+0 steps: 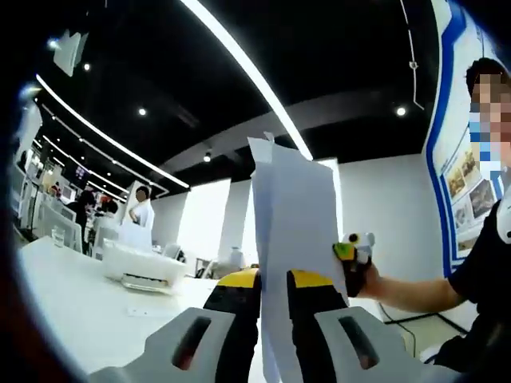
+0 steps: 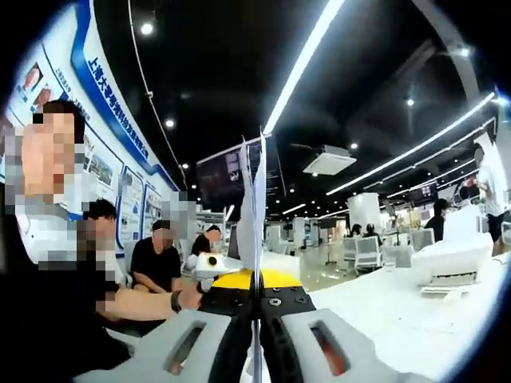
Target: Organize the stack of printing papers by aligning and flattening the scattered papers on the table
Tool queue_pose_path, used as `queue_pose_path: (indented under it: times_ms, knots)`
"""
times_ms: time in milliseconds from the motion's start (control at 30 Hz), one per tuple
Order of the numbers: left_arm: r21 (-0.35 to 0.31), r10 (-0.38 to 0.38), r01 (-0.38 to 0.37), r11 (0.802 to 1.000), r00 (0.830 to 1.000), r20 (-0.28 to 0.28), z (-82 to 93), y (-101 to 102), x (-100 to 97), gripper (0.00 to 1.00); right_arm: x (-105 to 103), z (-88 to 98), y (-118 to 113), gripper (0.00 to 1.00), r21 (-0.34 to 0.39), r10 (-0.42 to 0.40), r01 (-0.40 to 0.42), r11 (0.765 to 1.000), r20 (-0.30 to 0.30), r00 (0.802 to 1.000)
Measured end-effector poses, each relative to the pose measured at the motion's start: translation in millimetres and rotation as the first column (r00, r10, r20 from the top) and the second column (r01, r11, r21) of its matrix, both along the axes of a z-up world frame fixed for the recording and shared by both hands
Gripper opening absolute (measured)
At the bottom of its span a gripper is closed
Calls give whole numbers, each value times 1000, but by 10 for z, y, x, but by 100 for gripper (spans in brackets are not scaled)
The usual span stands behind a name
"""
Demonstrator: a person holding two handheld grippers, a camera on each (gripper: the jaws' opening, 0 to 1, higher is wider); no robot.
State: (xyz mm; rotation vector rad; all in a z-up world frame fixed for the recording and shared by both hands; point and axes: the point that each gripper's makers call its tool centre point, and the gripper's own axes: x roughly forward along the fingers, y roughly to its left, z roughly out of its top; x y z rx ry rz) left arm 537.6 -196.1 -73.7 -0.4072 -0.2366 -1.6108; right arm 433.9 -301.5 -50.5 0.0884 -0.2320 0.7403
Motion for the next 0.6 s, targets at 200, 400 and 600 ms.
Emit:
queue_pose_path:
  times_ms: [200,400,600]
  knots:
    - [-31,181,-178,984,976,124,159,82,-28,6,194,-216,-35,0,-147,-261,268,952,63,963]
    - [-23,227,-227,974,952,204,90,10,-123,6,375,-403,-13,0,-168,-366,381,909,111,924]
    - [29,226,-234,972,961,160,-218,-2,-82,7,491,-771,-109,1,-245,-454,460,853,86,887]
